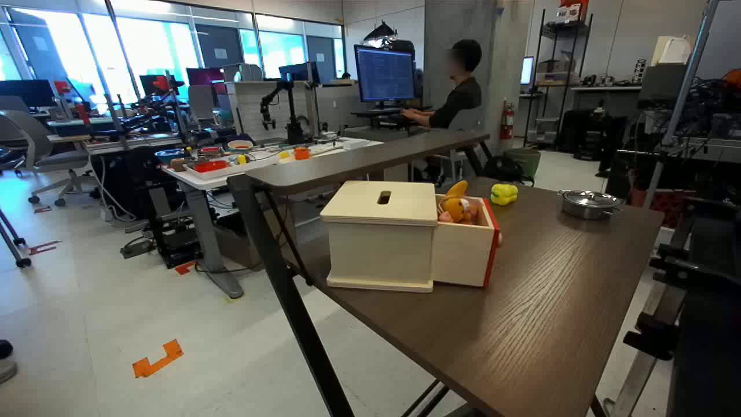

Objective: Move the yellow pepper forward

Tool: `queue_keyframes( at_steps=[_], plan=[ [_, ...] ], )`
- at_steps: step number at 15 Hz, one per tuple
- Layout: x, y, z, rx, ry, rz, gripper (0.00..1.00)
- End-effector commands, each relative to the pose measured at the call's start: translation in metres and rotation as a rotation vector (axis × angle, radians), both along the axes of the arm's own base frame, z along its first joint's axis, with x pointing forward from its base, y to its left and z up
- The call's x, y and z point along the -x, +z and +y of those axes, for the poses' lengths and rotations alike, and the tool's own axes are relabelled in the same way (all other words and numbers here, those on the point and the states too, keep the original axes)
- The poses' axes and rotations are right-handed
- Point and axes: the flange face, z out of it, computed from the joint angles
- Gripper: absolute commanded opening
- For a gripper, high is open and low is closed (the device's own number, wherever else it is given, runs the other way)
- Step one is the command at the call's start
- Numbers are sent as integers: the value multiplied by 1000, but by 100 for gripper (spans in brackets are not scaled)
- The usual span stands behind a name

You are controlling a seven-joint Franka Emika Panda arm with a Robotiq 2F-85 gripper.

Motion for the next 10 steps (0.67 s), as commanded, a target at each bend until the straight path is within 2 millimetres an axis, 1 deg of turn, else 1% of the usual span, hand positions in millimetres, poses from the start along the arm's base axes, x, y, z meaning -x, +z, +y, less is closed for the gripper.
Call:
queue_keyframes(
  at_steps=[1,3,5,7,10],
  plan=[
    [0,1,0,0,0,1,100],
    [0,1,0,0,0,1,100],
    [-12,-5,7,10,-12,-37,100],
    [-29,-11,20,8,2,-72,100],
    [-62,-32,52,-3,72,-86,100]
  ],
)
